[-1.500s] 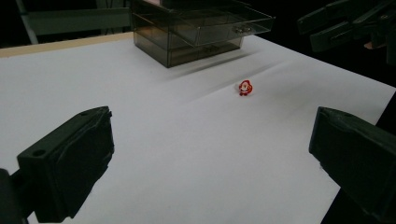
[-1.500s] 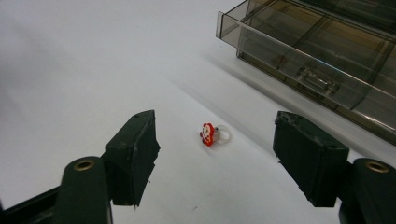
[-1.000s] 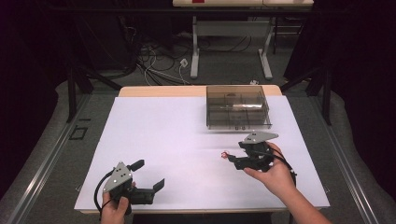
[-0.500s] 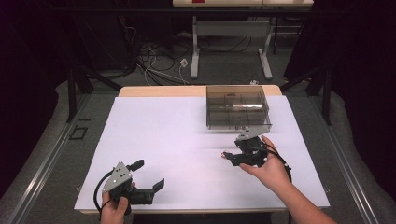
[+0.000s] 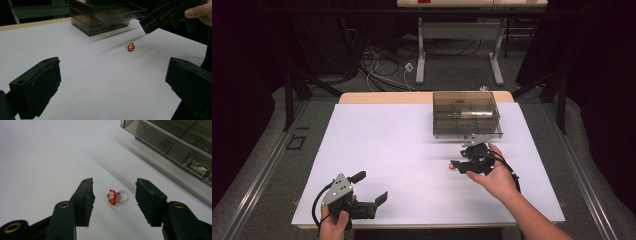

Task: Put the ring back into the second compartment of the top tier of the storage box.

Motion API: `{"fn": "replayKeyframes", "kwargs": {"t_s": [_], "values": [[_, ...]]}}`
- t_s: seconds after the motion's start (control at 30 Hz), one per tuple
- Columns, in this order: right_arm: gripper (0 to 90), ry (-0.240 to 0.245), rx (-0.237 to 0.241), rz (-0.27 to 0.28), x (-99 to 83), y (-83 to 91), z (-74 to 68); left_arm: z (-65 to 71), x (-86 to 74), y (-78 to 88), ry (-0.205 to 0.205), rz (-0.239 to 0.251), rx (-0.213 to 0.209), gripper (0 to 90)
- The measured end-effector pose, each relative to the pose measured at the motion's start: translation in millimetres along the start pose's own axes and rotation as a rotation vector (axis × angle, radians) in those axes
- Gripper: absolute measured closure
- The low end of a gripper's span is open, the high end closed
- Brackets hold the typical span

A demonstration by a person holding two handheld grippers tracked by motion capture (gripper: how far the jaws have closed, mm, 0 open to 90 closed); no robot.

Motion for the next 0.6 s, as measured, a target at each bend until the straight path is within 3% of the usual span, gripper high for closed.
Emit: {"fn": "replayKeyframes", "kwargs": {"t_s": [0.53,0.6], "values": [[53.8,-0.008,0.012,-0.085,-10.7,-19.9,4.3,-1.0,-0.3,0.4,0.003,-0.002,0.003,0.0],[53.8,-0.010,0.007,-0.075,-11.4,-24.4,5.1,-1.2,-0.4,0.4,0.004,-0.002,0.003,0.0]]}}
Point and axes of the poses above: each handheld gripper's, and its own axes: y roughly backward along the jaws, x roughly out of its top, z roughly to its right, the point moved 8 cm from there along -y, roughly forward along the jaws, and after that the axes turned 15 degrees about z, right-handed, at the moved point
